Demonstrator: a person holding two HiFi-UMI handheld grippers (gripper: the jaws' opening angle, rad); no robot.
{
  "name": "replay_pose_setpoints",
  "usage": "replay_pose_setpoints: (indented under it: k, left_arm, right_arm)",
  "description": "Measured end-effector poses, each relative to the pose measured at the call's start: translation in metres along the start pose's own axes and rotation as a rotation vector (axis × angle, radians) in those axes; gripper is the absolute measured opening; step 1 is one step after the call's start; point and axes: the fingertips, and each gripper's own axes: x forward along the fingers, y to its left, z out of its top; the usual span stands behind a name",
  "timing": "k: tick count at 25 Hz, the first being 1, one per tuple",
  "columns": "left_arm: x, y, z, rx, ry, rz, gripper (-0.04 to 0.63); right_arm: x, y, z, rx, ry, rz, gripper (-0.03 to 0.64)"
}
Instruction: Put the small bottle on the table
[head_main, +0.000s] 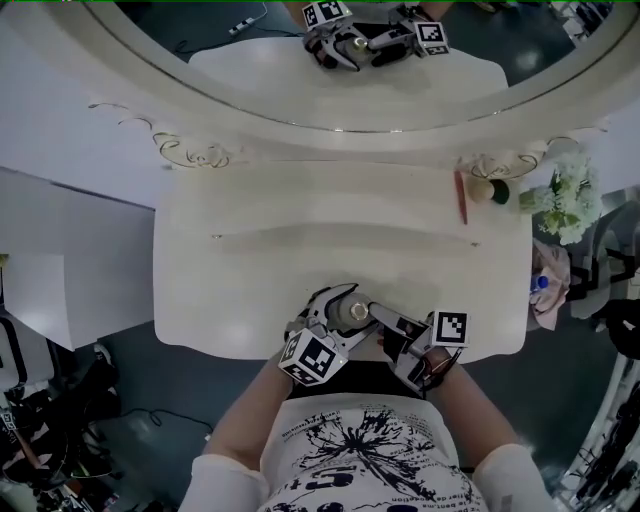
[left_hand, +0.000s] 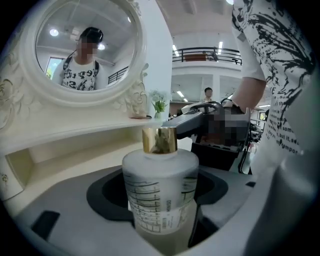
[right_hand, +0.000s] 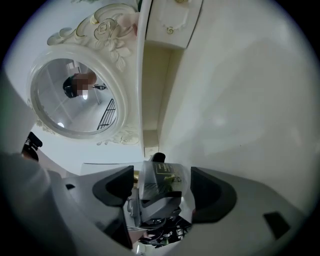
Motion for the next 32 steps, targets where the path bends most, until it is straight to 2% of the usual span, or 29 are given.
replay_pose_setpoints:
  k: [2, 5, 6, 12, 16, 20, 23, 28, 30, 32]
  left_arm:
    - [0.003, 0.0, -0.004, 0.012, 0.015, 0.003, 0.35]
    - [0.006, 0.002, -0.008, 0.028, 0.027, 0.008, 0.35]
    - [0.006, 0.002, -0.009, 0.029, 0.027, 0.01, 0.35]
    - [0.005, 0.001, -0.009, 0.042, 0.023, -0.004, 0.35]
    - [0.001, -0.004, -0.013, 0.05, 0.052, -0.021, 0.35]
    - [-0.01, -0.001, -0.011, 0.026, 0.041, -0.002, 0.35]
    - [-0.019, 0.0, 0.002, 0.002, -0.004, 0.017, 0.35]
    - [-0.041, 0.003, 0.046, -0.034, -0.135, 0.071, 0.35]
    - [-0.051, 0.006, 0.061, -0.044, -0.173, 0.093, 0.35]
    - [-0.061, 0.012, 0.074, -0.059, -0.203, 0.128, 0.346]
  right_arm:
    - [-0.001, -0.003, 0.0, 0.024, -0.003, -0.004, 0.355]
    - [-0.001, -0.007, 0.001, 0.016, -0.003, -0.031, 0.253]
    - [-0.001, -0.008, 0.002, 0.006, -0.001, -0.041, 0.244]
    - [0.001, -0.007, 0.001, -0.022, 0.0, -0.041, 0.245]
    - [0.002, -0.01, -0.01, -0.006, -0.004, -0.106, 0.252]
    - [0.005, -0.008, -0.011, -0.009, -0.025, -0.115, 0.226]
    - [0.003, -0.001, -0.009, -0.034, -0.036, -0.123, 0.225]
    - [-0.004, 0.025, 0.001, -0.142, -0.071, -0.097, 0.214]
    - [-0.006, 0.043, 0.005, -0.207, -0.088, -0.07, 0.177]
    - [-0.013, 0.051, 0.009, -0.299, -0.105, -0.114, 0.11]
